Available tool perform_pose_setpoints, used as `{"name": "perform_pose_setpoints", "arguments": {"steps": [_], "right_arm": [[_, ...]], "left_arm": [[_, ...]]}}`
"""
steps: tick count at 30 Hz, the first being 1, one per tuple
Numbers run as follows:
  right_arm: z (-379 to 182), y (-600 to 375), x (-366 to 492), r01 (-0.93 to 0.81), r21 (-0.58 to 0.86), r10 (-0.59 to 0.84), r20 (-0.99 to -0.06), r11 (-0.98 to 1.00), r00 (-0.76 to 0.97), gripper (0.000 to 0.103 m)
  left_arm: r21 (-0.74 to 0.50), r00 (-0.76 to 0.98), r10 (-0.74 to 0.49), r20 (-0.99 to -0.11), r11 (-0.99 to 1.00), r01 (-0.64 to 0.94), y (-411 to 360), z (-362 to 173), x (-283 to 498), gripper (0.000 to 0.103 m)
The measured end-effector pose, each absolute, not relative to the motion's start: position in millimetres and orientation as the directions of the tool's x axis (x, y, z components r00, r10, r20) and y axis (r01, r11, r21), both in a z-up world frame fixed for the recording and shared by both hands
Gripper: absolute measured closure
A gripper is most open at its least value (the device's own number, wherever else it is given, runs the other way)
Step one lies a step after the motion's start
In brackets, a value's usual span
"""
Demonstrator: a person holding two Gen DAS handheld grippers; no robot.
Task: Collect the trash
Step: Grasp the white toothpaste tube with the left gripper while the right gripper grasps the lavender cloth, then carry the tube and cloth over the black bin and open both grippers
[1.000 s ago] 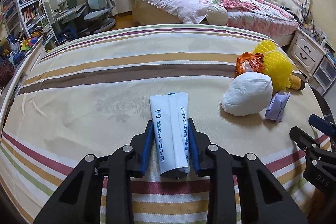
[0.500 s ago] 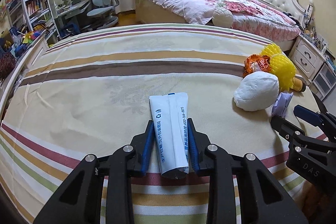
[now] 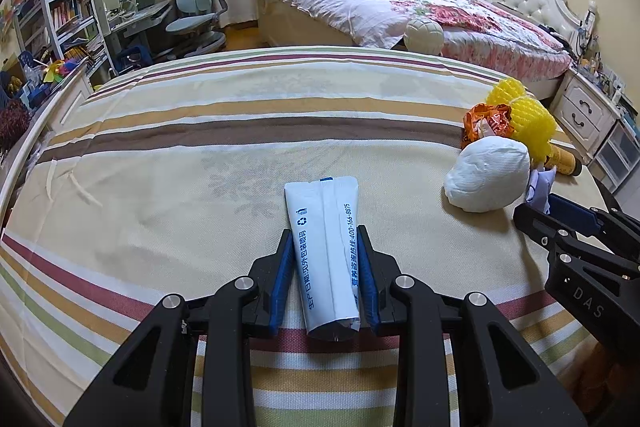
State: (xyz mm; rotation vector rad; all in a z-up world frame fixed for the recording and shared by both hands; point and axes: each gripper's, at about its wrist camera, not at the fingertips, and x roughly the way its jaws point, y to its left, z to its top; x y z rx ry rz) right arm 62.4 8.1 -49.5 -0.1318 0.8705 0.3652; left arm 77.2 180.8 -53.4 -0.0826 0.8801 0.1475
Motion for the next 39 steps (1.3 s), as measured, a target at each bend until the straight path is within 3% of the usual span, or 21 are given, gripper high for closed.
{"name": "perform_pose_setpoints", "arguments": {"steps": [20,39], "right_arm": [[-39,-39,21,-0.309,0.029,0.231,-0.731,0.951,0.643,0.064],[-19,-145,10,-0.114,0.037,0.109,-0.676,0.993,0.729,0.064]], "left_arm": [[-0.034,0.655,0.059,-0.753,0.991,-0.128,164,-47,58,0.075],[-0.047,0.715,-0.108,-0.691,0.993,0.104,59,-17,53,0.076]]}}
